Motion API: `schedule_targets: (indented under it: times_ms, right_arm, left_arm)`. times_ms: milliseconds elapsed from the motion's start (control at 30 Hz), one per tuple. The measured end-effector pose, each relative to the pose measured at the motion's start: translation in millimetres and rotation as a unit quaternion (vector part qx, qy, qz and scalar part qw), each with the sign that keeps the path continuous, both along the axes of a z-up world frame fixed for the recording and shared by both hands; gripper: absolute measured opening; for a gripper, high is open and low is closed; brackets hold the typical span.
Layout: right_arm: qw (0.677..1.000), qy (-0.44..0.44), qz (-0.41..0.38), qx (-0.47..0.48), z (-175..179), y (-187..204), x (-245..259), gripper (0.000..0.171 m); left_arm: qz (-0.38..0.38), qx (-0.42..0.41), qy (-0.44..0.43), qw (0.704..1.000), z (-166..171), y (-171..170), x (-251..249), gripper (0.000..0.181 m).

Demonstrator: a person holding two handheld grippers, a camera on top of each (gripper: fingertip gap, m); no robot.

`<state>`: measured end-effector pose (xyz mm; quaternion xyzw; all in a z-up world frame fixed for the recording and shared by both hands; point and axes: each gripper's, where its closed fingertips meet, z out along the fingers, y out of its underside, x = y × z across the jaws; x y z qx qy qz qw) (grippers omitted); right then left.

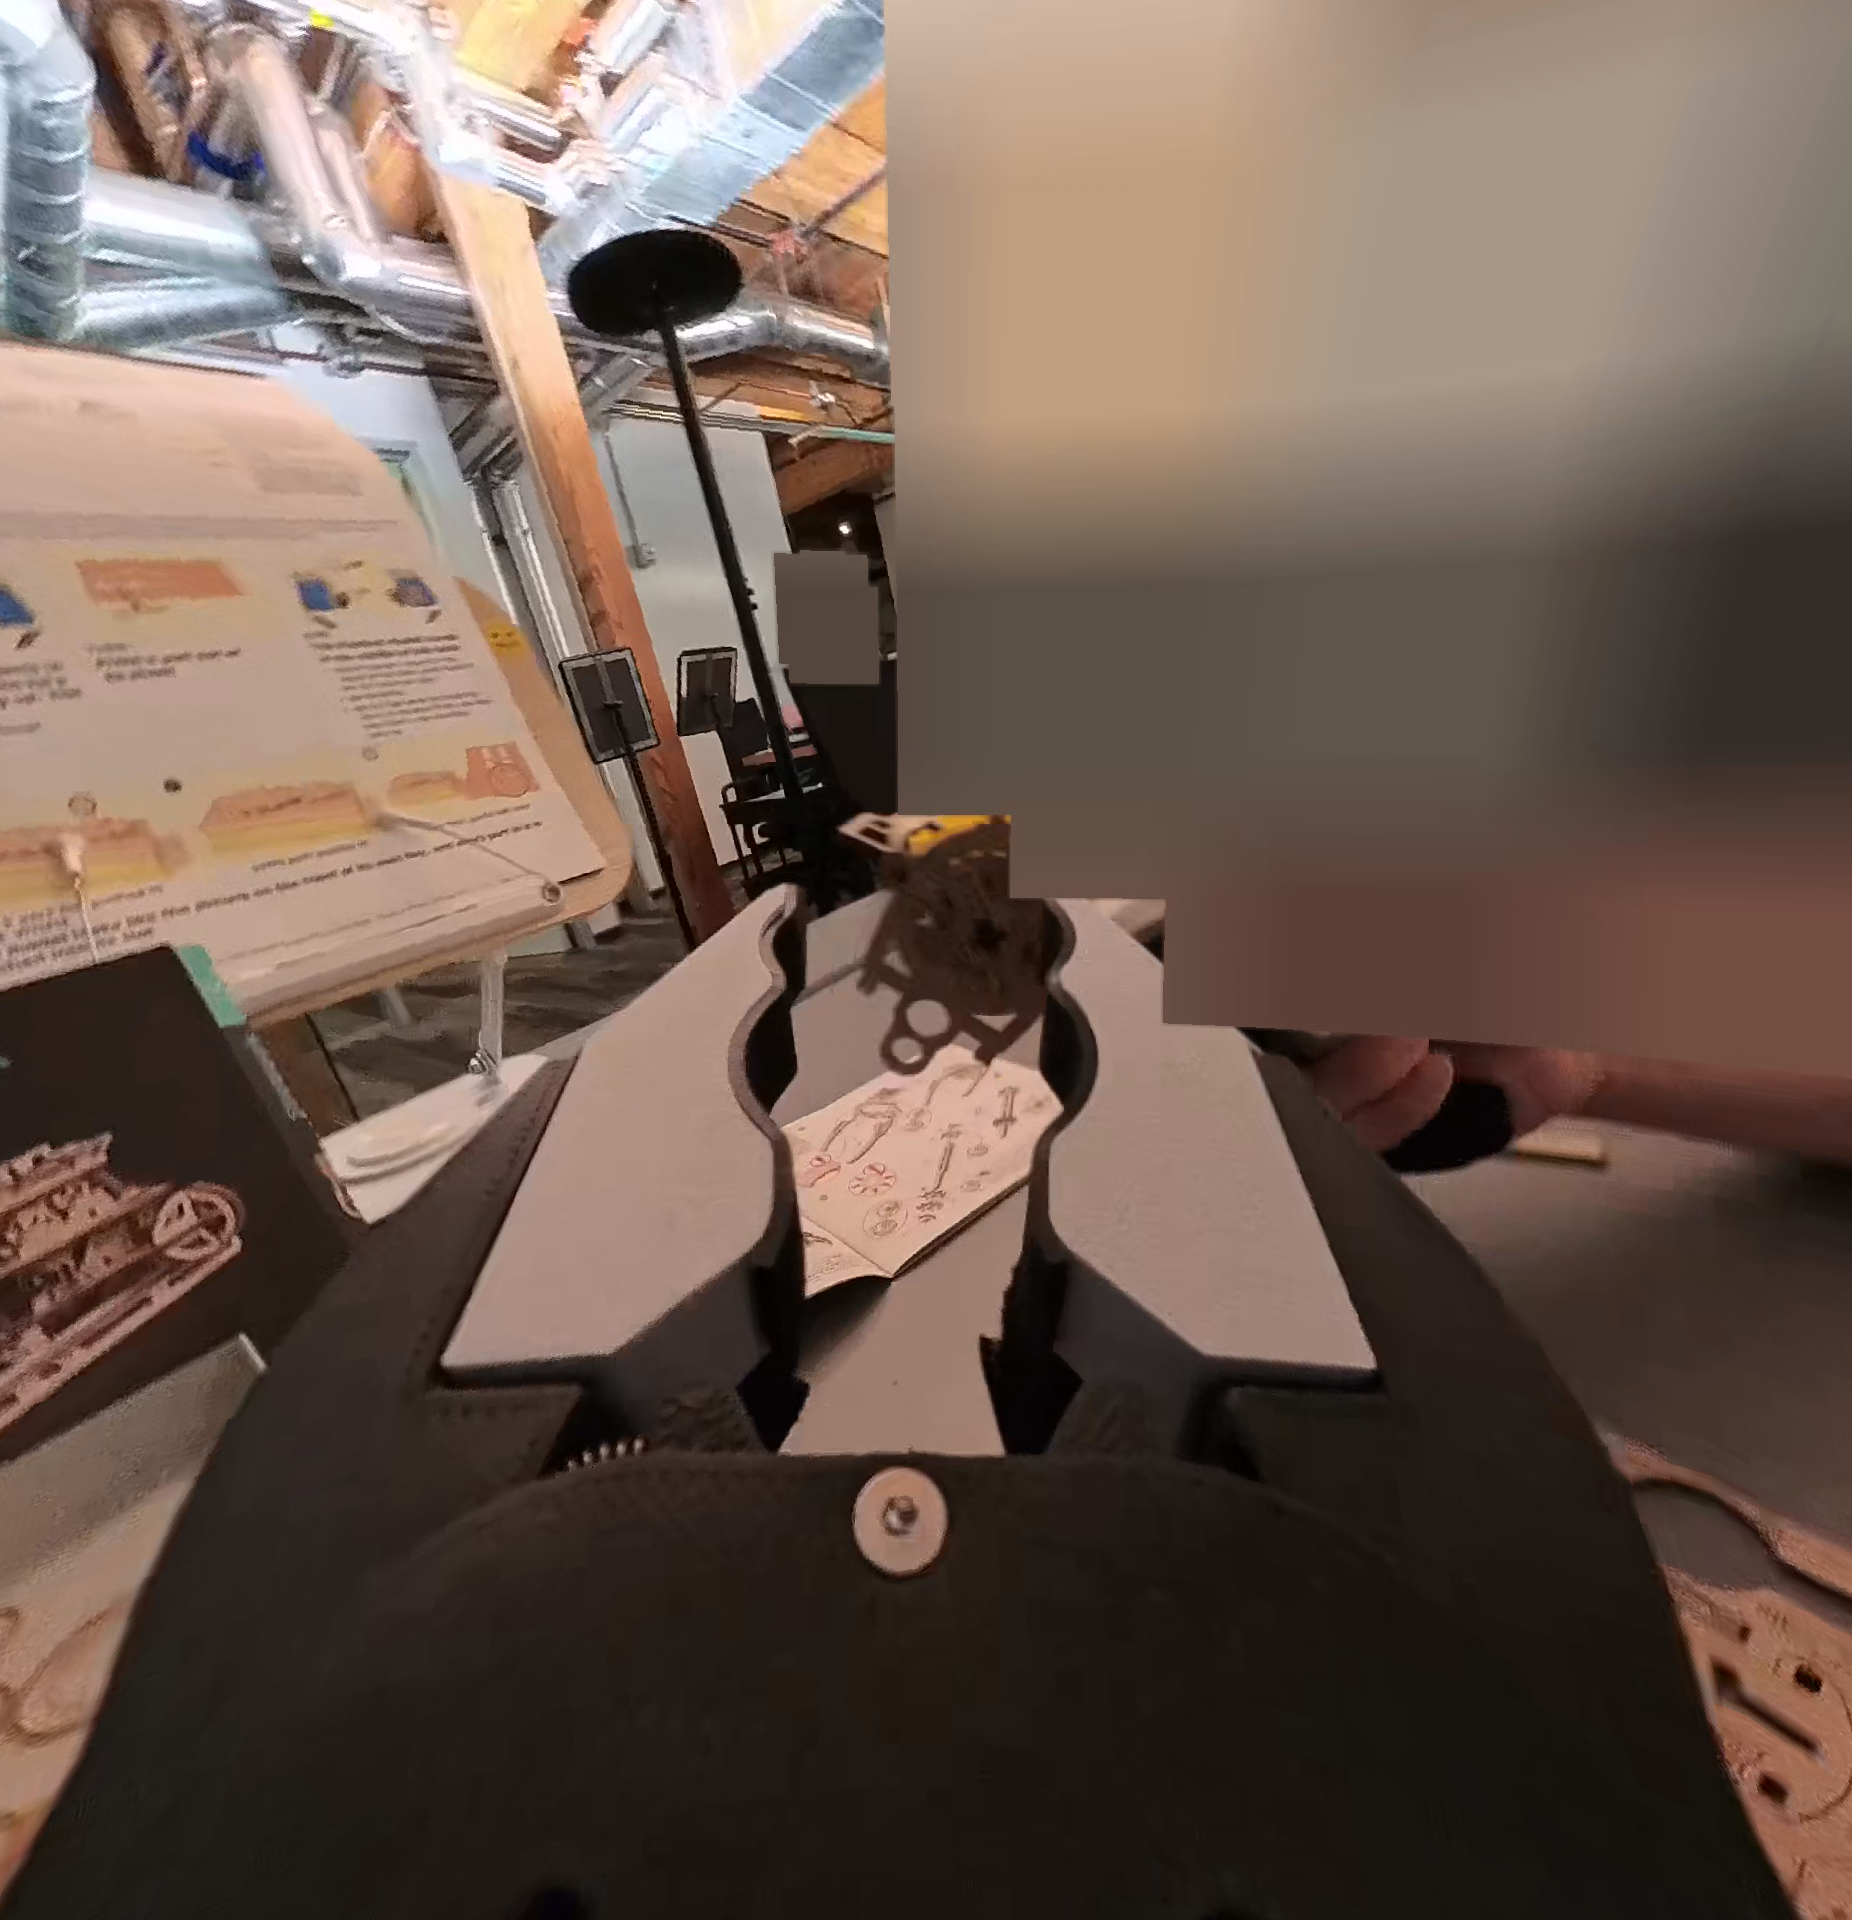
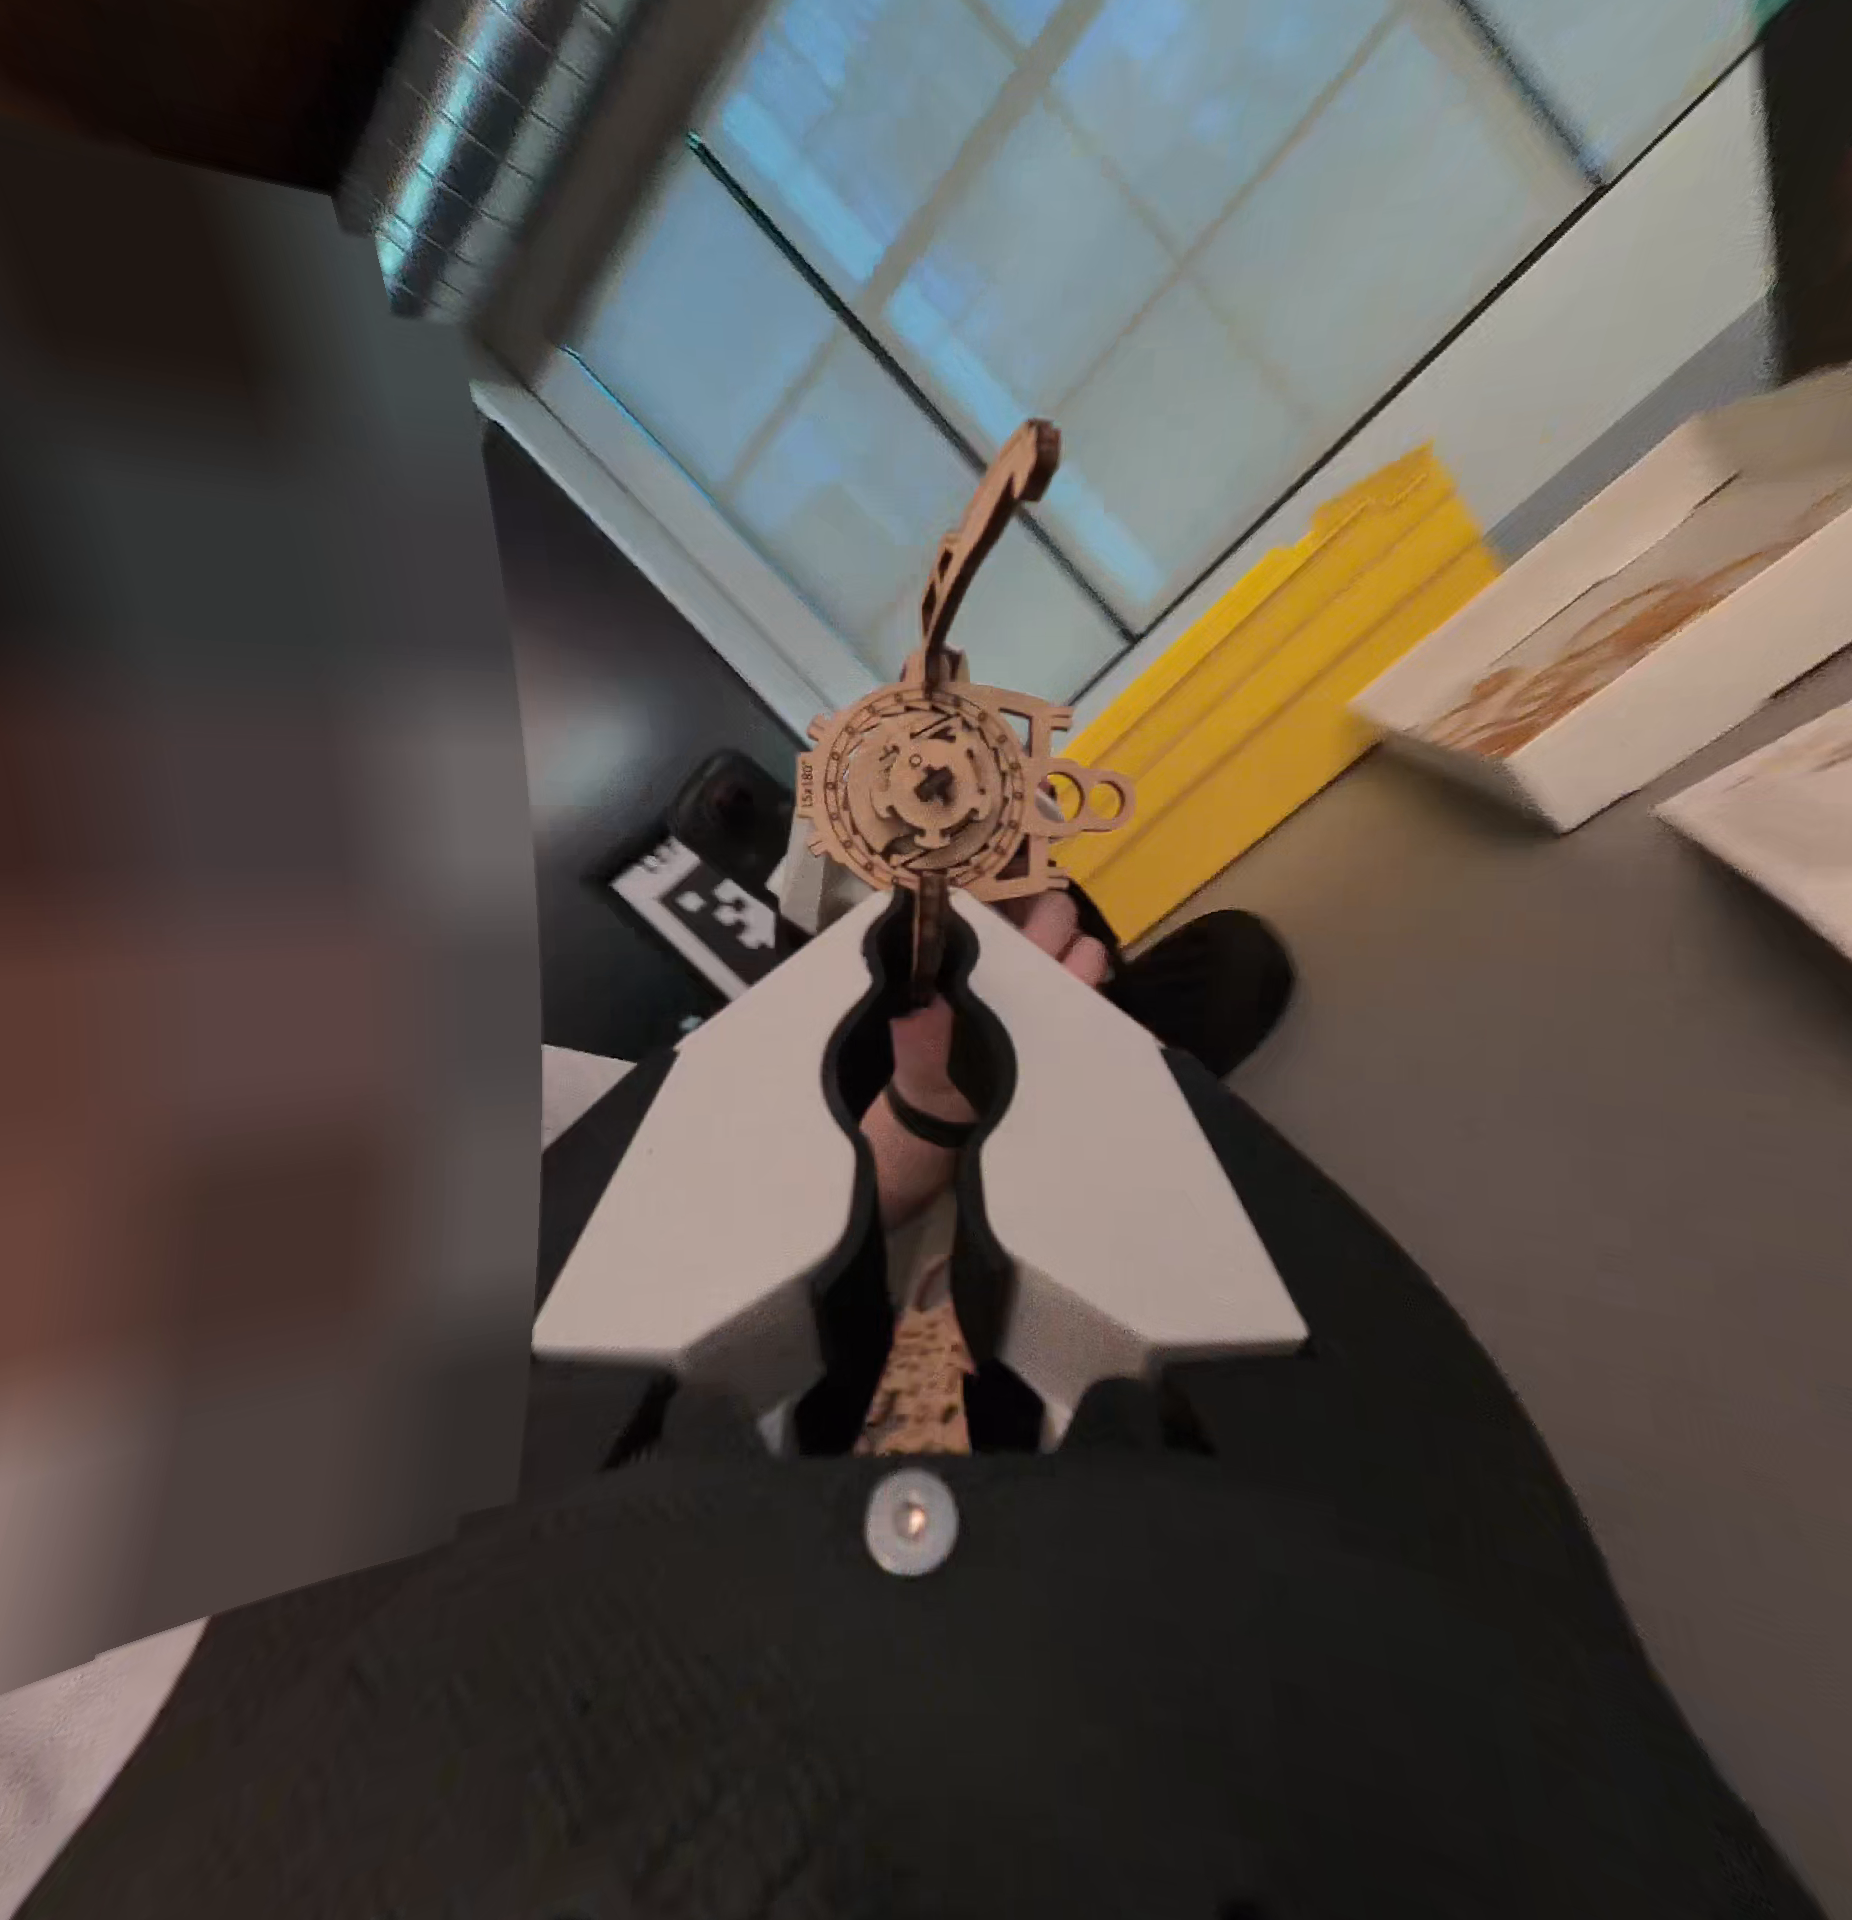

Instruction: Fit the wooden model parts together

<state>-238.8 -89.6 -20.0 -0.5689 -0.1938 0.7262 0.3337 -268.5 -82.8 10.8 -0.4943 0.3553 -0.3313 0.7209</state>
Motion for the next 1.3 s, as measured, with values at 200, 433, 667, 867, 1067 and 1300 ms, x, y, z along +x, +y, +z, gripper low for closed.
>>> schedule_targets:
  times_ms: [200, 433, 667, 867, 1067, 1300]
  right_arm:
    - [0.990, -0.131, 0.000, 0.043, -17.8, -4.2, 0.5, 0.000]
    - [0.973, -0.213, 0.056, 0.069, -37.9, -22.9, -6.1, 0.001]
    - [0.973, -0.212, 0.015, 0.090, -37.6, -8.7, -1.6, 0.011]
    - [0.914, -0.243, -0.206, 0.252, -5.8, 28.7, 27.7, 0.031]
    - [0.772, -0.381, -0.220, 0.458, -33.3, 9.3, -10.6, 0.038]
    - [0.672, -0.502, -0.220, 0.498, -75.8, 28.9, -19.8, 0.029]
  left_arm:
    - [-0.080, -0.181, -0.098, 0.975, -4.0, 24.8, -14.0, 0.050]
    - [-0.177, -0.299, -0.010, 0.938, -43.4, 13.6, 13.4, 0.048]
    - [-0.253, -0.369, -0.050, 0.893, -44.8, 4.9, 16.1, 0.001]
    - [-0.162, -0.396, -0.113, 0.897, -48.6, 40.3, -6.3, 0.000]
    - [-0.066, -0.388, -0.087, 0.915, -63.7, 54.3, -13.0, 0.000]
    - [-0.059, -0.363, -0.040, 0.929, -67.0, 41.9, 1.7, 0.000]
